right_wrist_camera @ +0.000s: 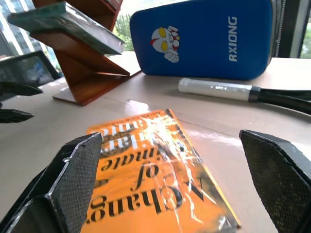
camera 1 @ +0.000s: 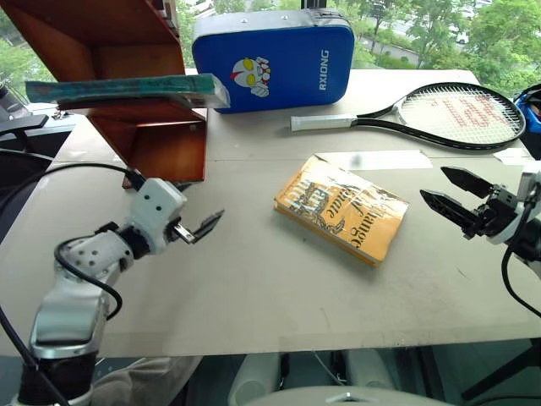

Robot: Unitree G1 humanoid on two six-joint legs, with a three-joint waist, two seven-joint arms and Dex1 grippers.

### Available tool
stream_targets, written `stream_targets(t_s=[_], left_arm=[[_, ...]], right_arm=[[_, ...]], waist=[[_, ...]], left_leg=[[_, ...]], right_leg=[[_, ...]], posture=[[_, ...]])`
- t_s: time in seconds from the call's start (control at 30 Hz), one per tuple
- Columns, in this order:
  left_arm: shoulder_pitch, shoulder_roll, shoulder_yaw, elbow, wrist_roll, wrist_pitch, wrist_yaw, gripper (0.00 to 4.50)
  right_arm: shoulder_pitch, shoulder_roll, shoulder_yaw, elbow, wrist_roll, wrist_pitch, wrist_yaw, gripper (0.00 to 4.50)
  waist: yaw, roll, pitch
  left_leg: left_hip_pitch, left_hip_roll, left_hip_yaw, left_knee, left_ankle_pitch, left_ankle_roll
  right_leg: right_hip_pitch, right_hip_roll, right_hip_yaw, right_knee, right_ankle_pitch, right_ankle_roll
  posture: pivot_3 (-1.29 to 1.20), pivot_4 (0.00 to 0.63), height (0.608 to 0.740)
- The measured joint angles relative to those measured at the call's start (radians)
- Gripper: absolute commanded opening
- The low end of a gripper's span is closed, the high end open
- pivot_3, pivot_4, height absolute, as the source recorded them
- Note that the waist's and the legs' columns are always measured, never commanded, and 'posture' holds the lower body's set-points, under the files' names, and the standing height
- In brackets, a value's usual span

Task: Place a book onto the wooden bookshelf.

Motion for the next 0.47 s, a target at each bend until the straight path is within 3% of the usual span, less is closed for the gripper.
stream_targets(t_s=[0.2,0.3,0.47], left_arm=[[0.205,-0.085,-0.12,-0.004,0.016,0.017,0.04,4.45],[0.255,-0.119,-0.141,-0.001,0.044,-0.042,0.068,4.45],[0.268,-0.138,-0.164,0.005,0.061,-0.071,0.092,4.45]], right_arm=[[0.21,0.054,0.001,0.098,-0.183,-0.232,0.052,4.5],[0.261,0.11,0.022,0.184,-0.279,-0.376,0.05,4.5],[0.277,0.159,0.043,0.237,-0.306,-0.438,0.042,4.5]], waist=[[0.005,0.003,-0.002],[0.005,0.006,-0.005],[0.004,0.014,-0.01]], left_leg=[[0.009,0.001,0.001,-0.001,0.0,-0.001],[0.021,0.001,0.001,-0.004,-0.001,0.0],[0.021,0.001,0.003,-0.004,-0.001,0.0]], right_leg=[[0.006,0.001,0.001,0.002,0.0,0.0],[0.019,0.0,0.002,-0.003,0.0,-0.001],[0.019,0.0,0.003,-0.003,0.0,-0.001]], posture=[[0.0,0.15,0.74],[0.0,0.15,0.74],[0.0,0.15,0.74]])
